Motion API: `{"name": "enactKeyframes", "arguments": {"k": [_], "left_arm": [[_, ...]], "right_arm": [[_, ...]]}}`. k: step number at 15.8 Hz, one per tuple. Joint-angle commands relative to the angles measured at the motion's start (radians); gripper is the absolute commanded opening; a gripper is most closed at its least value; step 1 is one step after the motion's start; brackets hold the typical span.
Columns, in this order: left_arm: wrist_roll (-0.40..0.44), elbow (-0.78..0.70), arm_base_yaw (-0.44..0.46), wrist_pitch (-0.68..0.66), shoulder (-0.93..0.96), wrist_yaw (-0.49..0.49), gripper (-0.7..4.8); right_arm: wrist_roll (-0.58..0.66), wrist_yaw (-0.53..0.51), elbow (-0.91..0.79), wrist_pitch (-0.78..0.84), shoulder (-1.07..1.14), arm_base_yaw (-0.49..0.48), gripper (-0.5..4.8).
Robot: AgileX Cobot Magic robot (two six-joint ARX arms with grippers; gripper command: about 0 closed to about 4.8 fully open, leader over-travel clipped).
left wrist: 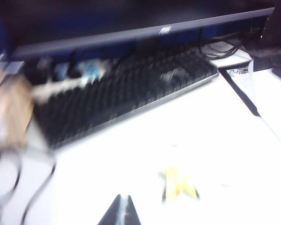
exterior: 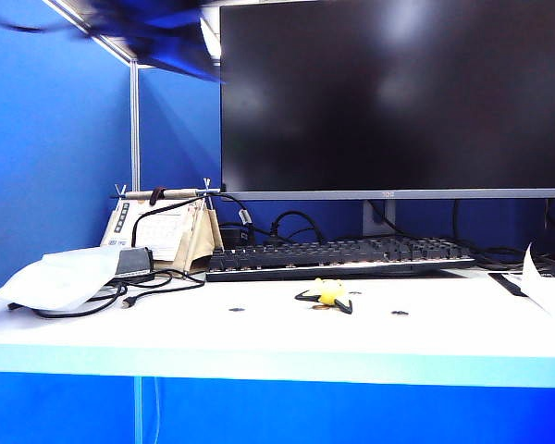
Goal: Pick up the doll and place it on the similarly colored coin.
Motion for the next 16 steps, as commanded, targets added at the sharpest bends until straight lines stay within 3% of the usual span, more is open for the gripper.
{"name": "enactKeyframes", "arguments": {"k": [1,3,5,7,11,16], "left_arm": [[-0.065,-0.157,-0.026,-0.035,-0.243,-0.063,-0.06],[-0.074,-0.235,-0.07,-0.153,-0.439,-0.14,-0.06],[-0.118,-0.309,-0.117,-0.22,-0.605,-0.186,-0.06],[-0.173,-0.435,-0.175,-0.289,-0.826,-0.291,-0.06],[-0.268,-0.627,-0.187,-0.316,-1.067,-0.299,-0.05],[-0.262,-0.749,-0.187,-0.362,-1.181,-0.299,-0.05]], "right_arm": [[0.003,0.003,0.003,0.013,-0.002,0.0,1.71],[0.003,0.001,0.003,0.013,-0.002,0.0,1.71],[0.003,0.001,0.003,0.013,-0.002,0.0,1.71],[0.003,0.0,0.003,0.013,-0.002,0.0,1.71],[0.003,0.001,0.003,0.013,-0.002,0.0,1.71],[0.003,0.002,0.003,0.013,-0.002,0.0,1.71]]}}
